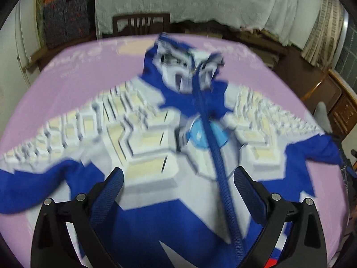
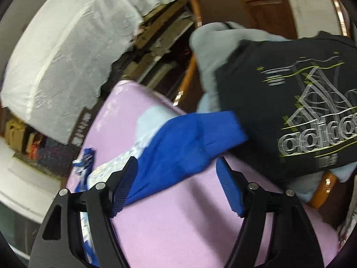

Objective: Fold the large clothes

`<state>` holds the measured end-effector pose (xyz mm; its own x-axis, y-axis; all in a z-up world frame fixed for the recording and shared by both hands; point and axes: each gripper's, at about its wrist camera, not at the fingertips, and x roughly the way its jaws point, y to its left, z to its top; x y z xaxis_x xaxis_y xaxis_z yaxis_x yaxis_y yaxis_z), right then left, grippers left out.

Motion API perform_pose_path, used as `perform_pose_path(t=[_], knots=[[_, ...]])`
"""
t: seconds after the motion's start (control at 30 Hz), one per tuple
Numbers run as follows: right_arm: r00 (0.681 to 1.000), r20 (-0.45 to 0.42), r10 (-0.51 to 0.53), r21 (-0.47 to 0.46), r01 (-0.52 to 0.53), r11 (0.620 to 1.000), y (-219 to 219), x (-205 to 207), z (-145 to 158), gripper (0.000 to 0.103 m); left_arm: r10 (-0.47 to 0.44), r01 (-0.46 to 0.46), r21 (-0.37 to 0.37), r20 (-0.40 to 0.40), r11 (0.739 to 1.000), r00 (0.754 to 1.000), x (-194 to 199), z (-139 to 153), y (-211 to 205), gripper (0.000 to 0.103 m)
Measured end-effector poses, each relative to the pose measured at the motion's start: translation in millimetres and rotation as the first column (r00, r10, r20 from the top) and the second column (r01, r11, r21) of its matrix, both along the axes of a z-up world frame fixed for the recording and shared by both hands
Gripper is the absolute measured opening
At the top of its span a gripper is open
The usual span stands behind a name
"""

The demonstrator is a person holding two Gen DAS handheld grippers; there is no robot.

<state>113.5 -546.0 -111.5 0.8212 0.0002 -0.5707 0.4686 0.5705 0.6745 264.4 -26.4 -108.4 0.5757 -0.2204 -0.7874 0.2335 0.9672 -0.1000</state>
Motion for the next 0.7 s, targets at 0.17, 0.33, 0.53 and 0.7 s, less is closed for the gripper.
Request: perform_pose_path(t=[0.17, 0.33, 0.53, 0.7], knots=[[0.998, -0.05, -0.037, 0.004, 0.037, 0.999, -8.4, -1.0, -13.3, 0.07, 0.033, -0.033, -0.017, -0.041, 0.999, 0.999, 7.1, -12.1, 12.1, 0.099], [0.997, -0.066, -0.038, 0.086, 0.043, 0.995, -18.5, 9.6, -36.9, 0.071, 0.019, -0.019, 0.12, -0.003, 0.993, 1.0, 1.6, -19.3, -6.2, 0.1], [0.999, -0.025, -0.035, 0.16, 0.038, 0.986, -33.6, 25.4, -49.2, 0.07, 0.019, -0.018, 0.103, -0.007, 0.995, 1.0, 2.9, -18.8, -2.0, 0.1], [0.999, -0.003, -0.043, 0.189, 0.043, 0.981, -44.1, 37.9, -54.5, 0.039, 0.017, -0.016, 0.1, -0.009, 0.995, 1.0, 4.2, -18.6, -1.1, 0.1]])
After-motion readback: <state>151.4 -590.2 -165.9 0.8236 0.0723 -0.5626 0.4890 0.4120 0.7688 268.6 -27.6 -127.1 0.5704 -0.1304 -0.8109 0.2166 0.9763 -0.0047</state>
